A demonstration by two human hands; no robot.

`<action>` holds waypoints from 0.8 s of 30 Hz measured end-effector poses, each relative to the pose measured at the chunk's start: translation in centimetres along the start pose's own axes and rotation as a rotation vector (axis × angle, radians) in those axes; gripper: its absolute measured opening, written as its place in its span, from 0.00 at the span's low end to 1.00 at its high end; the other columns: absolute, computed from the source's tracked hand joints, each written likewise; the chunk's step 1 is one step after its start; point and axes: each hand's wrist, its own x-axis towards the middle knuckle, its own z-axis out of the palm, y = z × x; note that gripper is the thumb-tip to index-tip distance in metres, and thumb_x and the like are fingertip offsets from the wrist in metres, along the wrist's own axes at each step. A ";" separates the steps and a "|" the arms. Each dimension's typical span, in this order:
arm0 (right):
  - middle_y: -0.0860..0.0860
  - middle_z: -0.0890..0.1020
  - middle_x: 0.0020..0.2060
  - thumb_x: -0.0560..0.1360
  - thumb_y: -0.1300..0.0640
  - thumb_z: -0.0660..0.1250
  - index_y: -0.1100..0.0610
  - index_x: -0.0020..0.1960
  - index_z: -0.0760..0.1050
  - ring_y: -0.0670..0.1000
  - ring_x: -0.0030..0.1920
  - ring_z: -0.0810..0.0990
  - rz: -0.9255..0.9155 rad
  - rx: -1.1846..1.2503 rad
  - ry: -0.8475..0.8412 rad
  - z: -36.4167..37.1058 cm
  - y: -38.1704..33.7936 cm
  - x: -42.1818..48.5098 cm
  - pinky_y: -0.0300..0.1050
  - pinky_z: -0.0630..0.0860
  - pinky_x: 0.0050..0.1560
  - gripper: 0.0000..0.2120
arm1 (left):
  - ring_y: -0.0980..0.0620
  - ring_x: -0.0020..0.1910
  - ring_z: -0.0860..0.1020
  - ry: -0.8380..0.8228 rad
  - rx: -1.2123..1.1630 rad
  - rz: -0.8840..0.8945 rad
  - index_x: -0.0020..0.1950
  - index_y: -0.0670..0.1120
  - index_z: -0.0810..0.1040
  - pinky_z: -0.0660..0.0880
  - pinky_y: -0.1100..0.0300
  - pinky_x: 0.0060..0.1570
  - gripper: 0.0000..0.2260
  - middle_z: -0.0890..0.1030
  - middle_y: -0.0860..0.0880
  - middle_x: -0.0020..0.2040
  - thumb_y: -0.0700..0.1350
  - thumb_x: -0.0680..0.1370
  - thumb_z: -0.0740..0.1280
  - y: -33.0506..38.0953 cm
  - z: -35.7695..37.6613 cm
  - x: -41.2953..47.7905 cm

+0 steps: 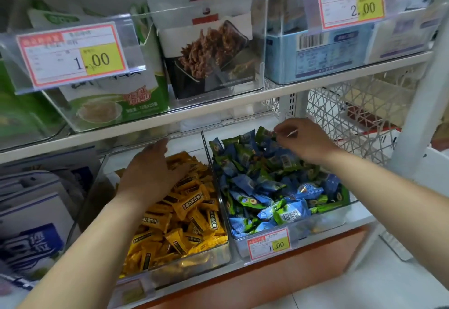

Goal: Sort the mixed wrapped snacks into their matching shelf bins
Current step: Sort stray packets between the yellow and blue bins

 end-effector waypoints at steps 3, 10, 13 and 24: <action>0.44 0.80 0.50 0.77 0.57 0.68 0.49 0.56 0.79 0.39 0.47 0.78 -0.018 -0.018 -0.031 0.1 0.7 0.8 0.26 0.68 0.43 0.09 | 0.51 0.65 0.73 0.082 -0.128 0.173 0.71 0.55 0.70 0.71 0.53 0.62 0.26 0.74 0.52 0.69 0.63 0.76 0.66 2.3 0.3 -0.8; 0.51 0.80 0.57 0.77 0.56 0.68 0.52 0.61 0.80 0.53 0.56 0.79 -0.083 -0.357 -0.374 3.7 1.4 4.0 0.45 0.73 0.55 0.13 | 0.57 0.69 0.64 -0.166 -0.030 0.436 0.71 0.57 0.71 0.60 0.66 0.59 0.21 0.70 0.56 0.71 0.60 0.79 0.63 6.0 3.7 -1.5; 0.52 0.81 0.54 0.75 0.53 0.70 0.52 0.58 0.80 0.53 0.53 0.80 -0.093 -0.416 -0.412 4.7 2.3 5.2 0.41 0.69 0.48 0.12 | 0.57 0.64 0.66 -0.179 -0.048 0.488 0.65 0.55 0.76 0.61 0.65 0.55 0.16 0.75 0.56 0.64 0.56 0.79 0.63 5.6 4.3 -1.0; 0.45 0.81 0.41 0.68 0.57 0.78 0.50 0.45 0.82 0.46 0.43 0.81 -0.106 -0.302 -0.208 5.3 2.6 5.4 0.37 0.73 0.42 0.08 | 0.60 0.56 0.67 -0.221 -0.144 0.477 0.59 0.59 0.79 0.63 0.68 0.50 0.16 0.76 0.59 0.54 0.61 0.75 0.61 5.3 4.9 -0.4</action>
